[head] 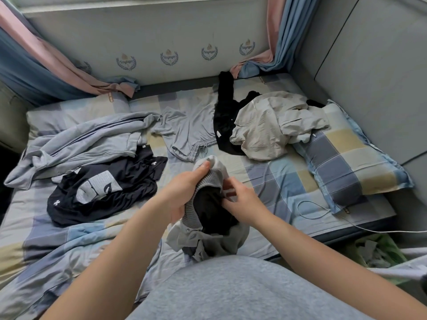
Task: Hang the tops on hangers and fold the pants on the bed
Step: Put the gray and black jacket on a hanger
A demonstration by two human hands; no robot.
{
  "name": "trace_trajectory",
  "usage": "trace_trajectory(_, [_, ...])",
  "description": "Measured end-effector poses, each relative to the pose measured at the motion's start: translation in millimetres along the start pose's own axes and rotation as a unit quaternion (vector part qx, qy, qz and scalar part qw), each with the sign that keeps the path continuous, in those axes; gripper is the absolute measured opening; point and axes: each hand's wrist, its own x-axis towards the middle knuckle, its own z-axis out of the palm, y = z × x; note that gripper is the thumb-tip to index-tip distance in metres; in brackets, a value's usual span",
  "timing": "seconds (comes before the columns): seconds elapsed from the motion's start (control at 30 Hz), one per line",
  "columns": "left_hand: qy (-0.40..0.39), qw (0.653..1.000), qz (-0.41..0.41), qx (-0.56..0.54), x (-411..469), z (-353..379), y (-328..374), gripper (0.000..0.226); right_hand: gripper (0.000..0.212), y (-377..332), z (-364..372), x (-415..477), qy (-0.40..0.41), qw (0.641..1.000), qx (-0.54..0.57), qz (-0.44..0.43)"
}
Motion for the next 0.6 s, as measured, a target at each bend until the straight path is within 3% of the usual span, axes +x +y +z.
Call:
trace_trajectory(0.2, [-0.014, 1.0, -0.013, -0.009, -3, -7, -3, 0.051, 0.012, 6, 5, 0, -0.048, 0.997, -0.048, 0.045])
trace_trajectory(0.3, [-0.017, 1.0, 0.014, 0.019, -1, -14, -4, 0.055, 0.014, 9, 8, -5, -0.045, 0.997, 0.055, 0.034])
trace_trajectory(0.37, [-0.025, 0.993, 0.091, 0.072, 2, -21, -5, 0.047, 0.02, 10, 5, -8, -0.019, 0.989, 0.138, 0.049])
trace_trajectory(0.43, [0.003, 0.965, 0.152, 0.214, 5, -32, -8, 0.05, 0.026, 10, -3, -11, 0.018, 0.975, 0.209, 0.073])
trace_trajectory(0.5, [0.027, 0.922, 0.16, 0.351, 10, -42, -15, 0.06, 0.025, 9, -16, -15, 0.03, 0.958, 0.275, 0.077])
trace_trajectory(0.6, [0.037, 0.874, 0.207, 0.438, 13, -46, -27, 0.072, 0.023, -1, -41, -20, -0.008, 0.937, 0.346, 0.052])
